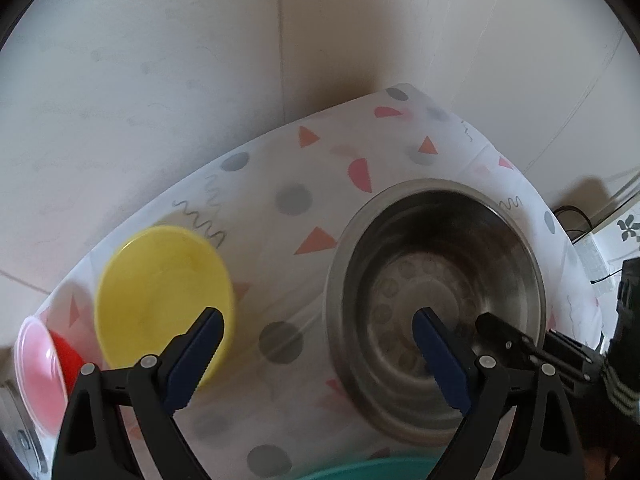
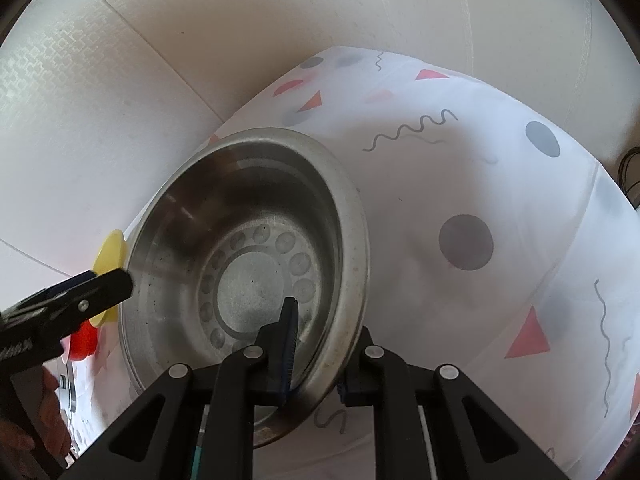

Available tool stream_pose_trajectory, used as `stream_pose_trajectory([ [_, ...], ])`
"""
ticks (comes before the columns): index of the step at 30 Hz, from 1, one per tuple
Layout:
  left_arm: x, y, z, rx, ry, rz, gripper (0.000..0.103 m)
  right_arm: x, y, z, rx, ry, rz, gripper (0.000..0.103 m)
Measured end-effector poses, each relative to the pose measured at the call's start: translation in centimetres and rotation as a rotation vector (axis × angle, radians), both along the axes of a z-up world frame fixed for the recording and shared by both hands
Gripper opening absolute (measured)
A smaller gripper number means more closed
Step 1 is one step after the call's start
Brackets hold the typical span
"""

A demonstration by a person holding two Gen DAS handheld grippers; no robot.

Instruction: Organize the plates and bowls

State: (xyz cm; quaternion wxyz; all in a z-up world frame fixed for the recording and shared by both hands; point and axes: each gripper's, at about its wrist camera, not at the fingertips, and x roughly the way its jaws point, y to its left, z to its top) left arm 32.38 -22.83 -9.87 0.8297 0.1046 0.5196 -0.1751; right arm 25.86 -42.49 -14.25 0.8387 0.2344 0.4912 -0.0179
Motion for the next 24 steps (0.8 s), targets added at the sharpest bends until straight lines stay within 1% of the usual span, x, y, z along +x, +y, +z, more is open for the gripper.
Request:
stream_pose_trajectory([
  [2,0.2,-0.7,-0.4,0.019,-0.009,-0.019,0.094,-0.2,-0.2,-0.1,0.006,-0.008,0.003,0.015],
  [3,0.3,-1.0,-0.6,0.027,-0.006,-0.026,0.09,-0.2,-0.3,0.0,0.009,-0.01,0.005,0.015],
  [4,0.4,-1.2,-0.8,0.032,0.007,-0.037,0.083,-0.2,-0.3,-0.1,0.012,-0.013,0.006,0.015],
  [6,0.5,-1.5,-1.2,0.035,0.024,-0.05,0.078,-0.3,-0.5,-0.1,0.017,-0.018,0.008,0.015],
  [9,0.5,-1.9,-1.5,0.033,0.024,-0.056,0.077,-0.2,-0.6,-0.2,0.021,-0.021,0.01,0.015],
  [11,0.6,-2.1,-1.8,0.026,0.031,-0.057,0.072,-0.2,-0.7,-0.3,0.023,-0.024,0.011,0.015],
  [13,0.8,-2.1,-2.0,0.012,0.05,-0.058,0.059,-0.1,-0.7,-0.3,0.026,-0.027,0.011,0.015],
  [14,0.9,-2.2,-2.3,0.012,0.059,-0.057,0.057,-0.1,-0.7,-0.3,0.027,-0.028,0.012,0.015],
  [16,1.0,-2.3,-2.6,0.012,0.071,-0.058,0.046,0.0,-0.8,-0.4,0.027,-0.029,0.015,0.015],
  [18,1.0,-2.3,-2.9,0.034,0.066,-0.056,0.039,0.0,-0.8,-0.4,0.026,-0.03,0.017,0.015],
  [20,1.0,-2.2,-3.0,0.039,0.066,-0.057,0.034,-0.1,-0.8,-0.4,0.025,-0.031,0.019,0.015],
  [22,0.9,-2.1,-3.0,0.05,0.059,-0.061,0.025,-0.1,-0.7,-0.4,0.021,-0.032,0.021,0.015],
  [24,0.8,-2.1,-2.9,0.059,0.046,-0.066,0.025,-0.1,-0.6,-0.3,0.019,-0.033,0.021,0.015],
])
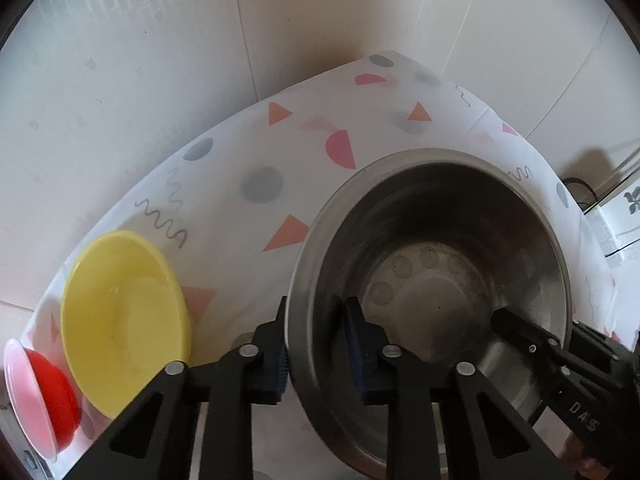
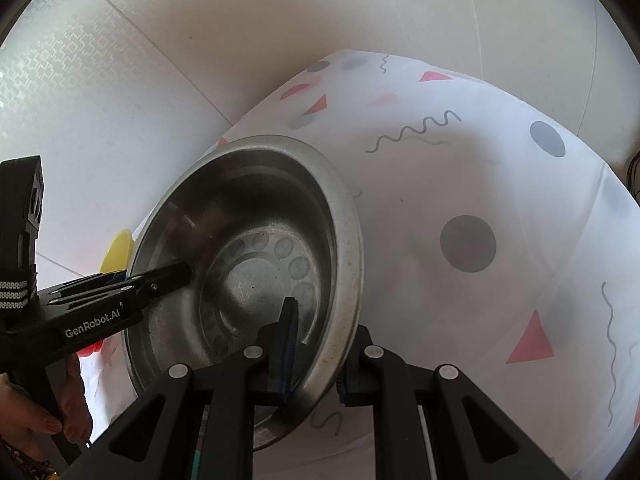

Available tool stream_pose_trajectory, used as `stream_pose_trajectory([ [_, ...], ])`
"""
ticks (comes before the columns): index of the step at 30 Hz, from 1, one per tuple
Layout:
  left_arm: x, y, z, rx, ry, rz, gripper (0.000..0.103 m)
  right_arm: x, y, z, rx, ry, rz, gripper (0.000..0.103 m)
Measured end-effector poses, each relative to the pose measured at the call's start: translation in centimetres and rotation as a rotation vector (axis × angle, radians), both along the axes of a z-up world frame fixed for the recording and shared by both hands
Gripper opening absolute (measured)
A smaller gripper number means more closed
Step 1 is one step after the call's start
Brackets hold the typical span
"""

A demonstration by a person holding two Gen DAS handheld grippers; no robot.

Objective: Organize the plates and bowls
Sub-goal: 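Carry the steel bowl toward the plate stack with the right gripper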

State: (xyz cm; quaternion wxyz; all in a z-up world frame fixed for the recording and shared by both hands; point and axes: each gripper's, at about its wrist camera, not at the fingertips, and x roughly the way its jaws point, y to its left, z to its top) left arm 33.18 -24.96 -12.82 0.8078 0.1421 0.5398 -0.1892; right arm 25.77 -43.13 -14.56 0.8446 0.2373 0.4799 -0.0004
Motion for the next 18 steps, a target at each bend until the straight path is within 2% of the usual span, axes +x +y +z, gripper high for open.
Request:
stream_pose_trajectory([
  [9,-1.0,0.0,0.5,0.024,-0.041,-0.03,0.023,0.3,0.1,-0.1,-0.009,0.006,-0.002,0.012],
  [18,-2.4,0.3,1.7,-0.003,-0.056,-0.063,0.021,-0.4,0.1,0.9,-0.021,0.006,-0.006,0.012],
])
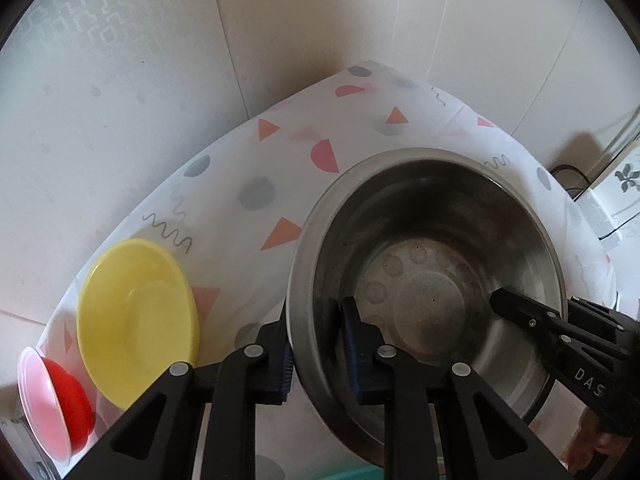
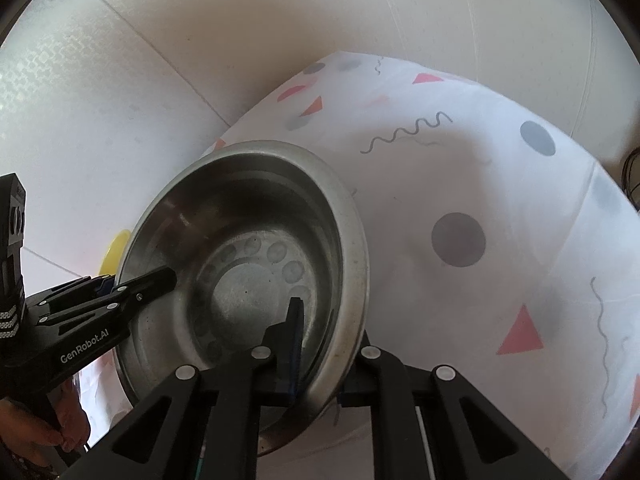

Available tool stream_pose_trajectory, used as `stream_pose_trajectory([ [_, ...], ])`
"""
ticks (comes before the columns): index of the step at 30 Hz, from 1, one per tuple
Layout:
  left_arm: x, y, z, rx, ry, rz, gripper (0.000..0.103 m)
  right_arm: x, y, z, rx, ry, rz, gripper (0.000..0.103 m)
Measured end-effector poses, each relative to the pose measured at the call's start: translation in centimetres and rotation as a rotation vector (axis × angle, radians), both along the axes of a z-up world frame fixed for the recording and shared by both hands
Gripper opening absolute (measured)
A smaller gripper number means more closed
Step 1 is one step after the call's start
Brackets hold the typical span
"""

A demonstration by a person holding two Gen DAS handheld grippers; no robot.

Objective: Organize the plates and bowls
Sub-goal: 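Carry the steel bowl toward the plate stack with the right gripper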

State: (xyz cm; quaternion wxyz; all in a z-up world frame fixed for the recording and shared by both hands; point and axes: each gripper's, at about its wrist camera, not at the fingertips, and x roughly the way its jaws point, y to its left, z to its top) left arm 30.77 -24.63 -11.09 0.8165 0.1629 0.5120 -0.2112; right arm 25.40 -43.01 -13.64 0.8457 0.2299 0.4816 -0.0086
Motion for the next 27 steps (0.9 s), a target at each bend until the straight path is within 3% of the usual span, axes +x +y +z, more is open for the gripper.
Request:
stream_pose_trajectory([
  [11,-3.4,3.4,4.6,-0.066,-0.082,0.006,0.02,-2.0,2.0,4.5,-0.036,-0.059,0.031,0.012],
  [27,-9.4,16.3,9.4,-0.169,-0.136,0.182,0.02,-3.7,11.8,8.6,-0.039,-0.117,0.215,0.012],
])
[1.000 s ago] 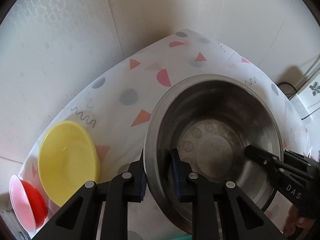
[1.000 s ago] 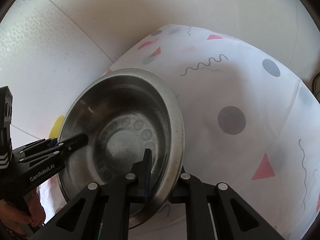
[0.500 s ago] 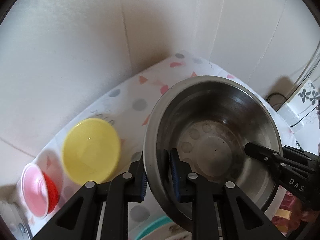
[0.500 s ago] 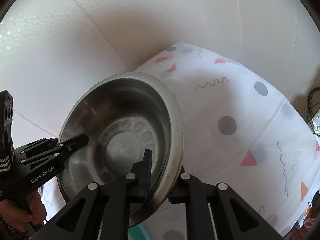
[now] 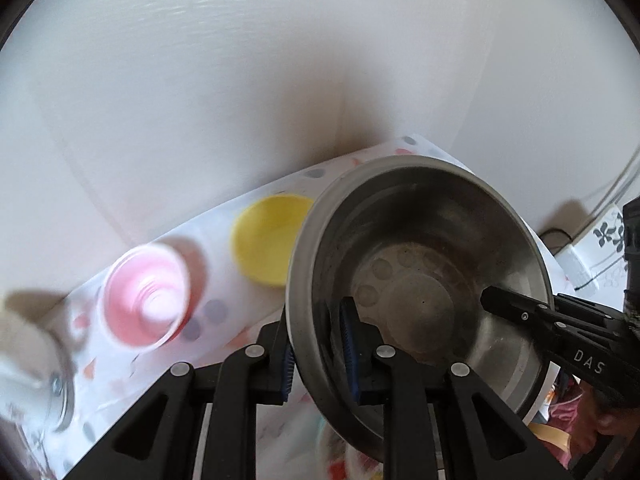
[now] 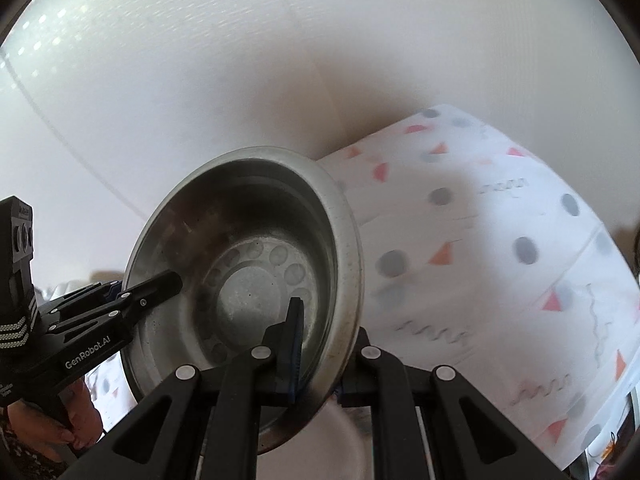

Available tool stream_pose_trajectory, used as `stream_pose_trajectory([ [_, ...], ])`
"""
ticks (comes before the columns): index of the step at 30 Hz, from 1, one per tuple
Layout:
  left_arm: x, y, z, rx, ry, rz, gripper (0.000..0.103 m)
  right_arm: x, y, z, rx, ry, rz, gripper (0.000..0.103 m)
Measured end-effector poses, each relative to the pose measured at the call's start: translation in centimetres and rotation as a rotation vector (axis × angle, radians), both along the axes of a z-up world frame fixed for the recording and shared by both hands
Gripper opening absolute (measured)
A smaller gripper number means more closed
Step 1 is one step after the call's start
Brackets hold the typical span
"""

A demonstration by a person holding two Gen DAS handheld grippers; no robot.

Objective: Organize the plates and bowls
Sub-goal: 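Carry the steel bowl toward the plate stack with the right gripper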

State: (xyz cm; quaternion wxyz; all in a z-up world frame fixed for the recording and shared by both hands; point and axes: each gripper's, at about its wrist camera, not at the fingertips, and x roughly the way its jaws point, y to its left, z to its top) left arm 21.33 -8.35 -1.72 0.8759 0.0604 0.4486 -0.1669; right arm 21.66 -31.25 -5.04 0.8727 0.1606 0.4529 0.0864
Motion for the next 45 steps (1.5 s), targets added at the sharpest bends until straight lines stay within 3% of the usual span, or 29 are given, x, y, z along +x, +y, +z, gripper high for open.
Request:
stream_pose_trajectory([
  [11,-5.3,9.8,-1.2,-0.023,0.038,0.195,0.02,-1.0,9.0,-1.2,0.005,0.043,0.203,0.012],
  [24,-10.9,17.6,-5.7,-0.008,0.134,0.379,0.02,-3.7,17.7,-5.5,-0.036,0.157,0.383,0.013],
  [33,-12.3,19.6,-8.7,-0.014,0.205,0.435,0.02,-4.9,20.6,-8.2,-0.07,0.246,0.425,0.013],
  [45,-12.7,18.7,-10.2,0.008,0.222,0.428,0.021,-5.1,21.5,-9.5,-0.101,0.266,0.417,0.015],
])
